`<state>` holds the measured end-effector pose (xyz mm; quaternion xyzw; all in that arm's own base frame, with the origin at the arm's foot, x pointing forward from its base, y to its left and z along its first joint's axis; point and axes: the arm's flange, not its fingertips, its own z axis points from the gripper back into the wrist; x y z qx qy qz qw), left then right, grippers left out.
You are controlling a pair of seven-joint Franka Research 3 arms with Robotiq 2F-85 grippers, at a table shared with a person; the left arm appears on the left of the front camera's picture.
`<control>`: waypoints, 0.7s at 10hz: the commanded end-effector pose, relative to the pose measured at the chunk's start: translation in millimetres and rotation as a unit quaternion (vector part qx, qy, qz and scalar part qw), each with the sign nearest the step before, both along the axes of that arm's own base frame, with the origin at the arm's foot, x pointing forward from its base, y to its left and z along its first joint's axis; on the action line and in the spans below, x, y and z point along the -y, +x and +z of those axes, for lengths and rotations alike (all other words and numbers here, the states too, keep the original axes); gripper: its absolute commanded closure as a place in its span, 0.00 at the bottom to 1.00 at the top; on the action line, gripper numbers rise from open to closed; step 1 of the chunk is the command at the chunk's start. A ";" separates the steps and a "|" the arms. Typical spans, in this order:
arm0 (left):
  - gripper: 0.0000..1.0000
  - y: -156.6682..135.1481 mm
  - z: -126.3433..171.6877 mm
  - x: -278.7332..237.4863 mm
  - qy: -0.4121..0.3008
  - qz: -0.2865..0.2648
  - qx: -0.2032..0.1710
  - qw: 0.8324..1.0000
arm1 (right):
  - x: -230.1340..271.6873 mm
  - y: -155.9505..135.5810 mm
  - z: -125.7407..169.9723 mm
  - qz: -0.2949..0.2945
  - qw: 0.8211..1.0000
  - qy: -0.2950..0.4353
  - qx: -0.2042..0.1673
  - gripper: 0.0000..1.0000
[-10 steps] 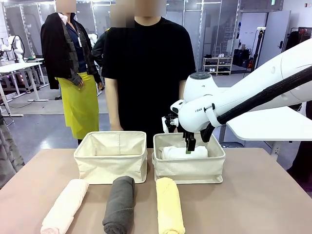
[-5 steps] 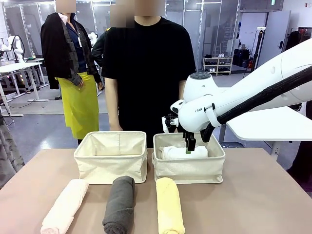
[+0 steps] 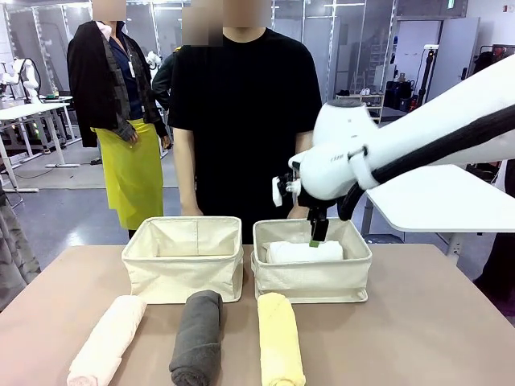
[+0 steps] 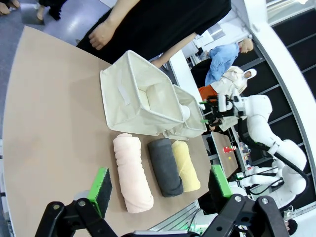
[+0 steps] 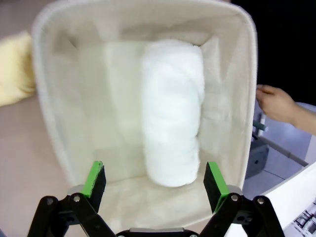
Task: Divide the towels into two baskets.
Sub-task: Pick up one hotel-folded towel from the bottom of the table and place it in the Fabric basket indicated by the person.
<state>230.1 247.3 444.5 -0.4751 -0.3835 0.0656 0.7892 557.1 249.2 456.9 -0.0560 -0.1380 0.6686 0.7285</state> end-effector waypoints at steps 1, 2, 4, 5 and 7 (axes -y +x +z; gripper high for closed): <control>0.00 -0.9 1.4 -1.5 -0.005 -0.001 0.009 1.000 | 53.0 -49.4 29.6 -0.051 0.992 0.100 -0.048 0.00; 0.00 -0.9 1.4 -1.5 -0.005 -0.001 0.009 1.000 | 82.6 -68.4 40.0 -0.099 0.981 0.148 -0.074 0.00; 0.00 -0.9 1.4 -1.5 -0.005 -0.001 0.009 1.000 | 148.0 -90.7 44.8 -0.150 0.937 0.268 -0.167 0.00; 0.00 -0.9 1.4 -1.5 -0.005 -0.001 0.009 1.000 | 171.4 -101.1 34.0 -0.189 0.915 0.286 -0.213 0.00; 0.00 -0.9 1.4 -1.5 -0.005 -0.001 0.009 1.000 | 231.0 -130.2 20.6 -0.202 0.843 0.376 -0.328 0.00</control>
